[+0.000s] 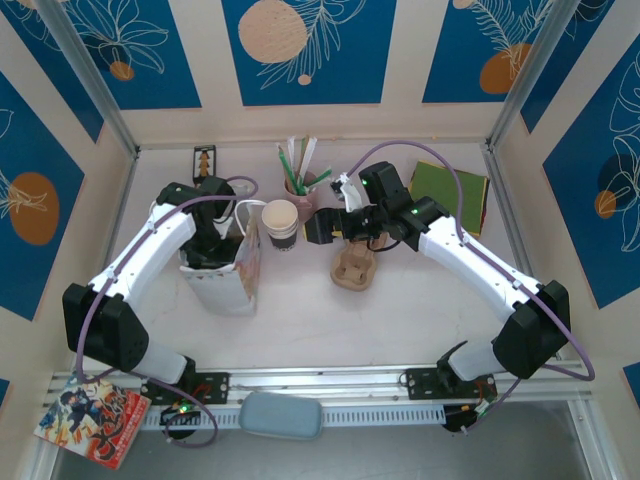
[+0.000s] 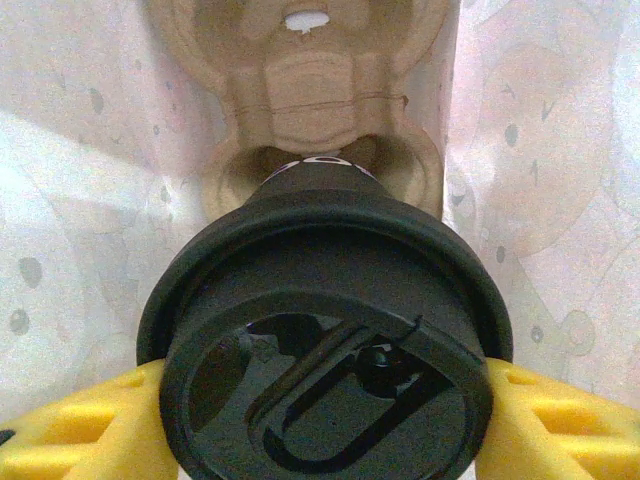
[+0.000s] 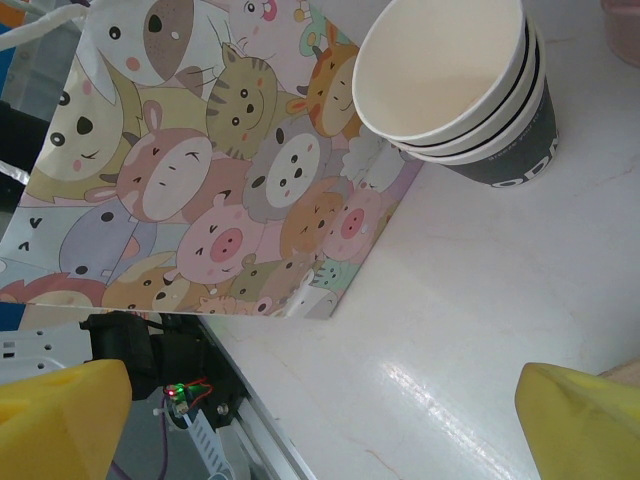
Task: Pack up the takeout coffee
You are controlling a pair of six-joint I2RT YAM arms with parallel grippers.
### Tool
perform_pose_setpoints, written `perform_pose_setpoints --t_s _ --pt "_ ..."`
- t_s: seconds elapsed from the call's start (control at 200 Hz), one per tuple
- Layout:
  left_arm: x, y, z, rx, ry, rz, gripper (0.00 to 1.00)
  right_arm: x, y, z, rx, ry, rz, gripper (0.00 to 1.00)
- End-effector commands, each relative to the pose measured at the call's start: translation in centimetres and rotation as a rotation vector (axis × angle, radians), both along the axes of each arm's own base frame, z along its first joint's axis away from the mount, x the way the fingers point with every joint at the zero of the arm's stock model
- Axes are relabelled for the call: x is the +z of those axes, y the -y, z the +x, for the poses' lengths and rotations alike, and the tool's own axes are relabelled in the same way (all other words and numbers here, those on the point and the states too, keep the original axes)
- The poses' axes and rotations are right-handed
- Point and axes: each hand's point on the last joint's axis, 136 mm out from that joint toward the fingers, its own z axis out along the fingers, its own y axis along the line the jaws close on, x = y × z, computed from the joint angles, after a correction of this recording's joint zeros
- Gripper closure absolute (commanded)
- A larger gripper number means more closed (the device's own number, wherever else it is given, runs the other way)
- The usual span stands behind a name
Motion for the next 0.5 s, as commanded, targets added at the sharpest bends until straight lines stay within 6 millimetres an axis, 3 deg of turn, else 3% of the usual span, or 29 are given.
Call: perform_pose_setpoints --t_s 0.0,0.495 --pt "0.13 -0.93 -0.54 0.017 -0.008 0.02 0.42 -0.18 -0.29 -0.16 0.012 -0.008 0.0 0.01" --pt "0.07 -0.92 -0.43 0.014 -0.007 0.019 0.42 -0.17 -0.38 -0.11 0.014 -0.011 0.001 0.01"
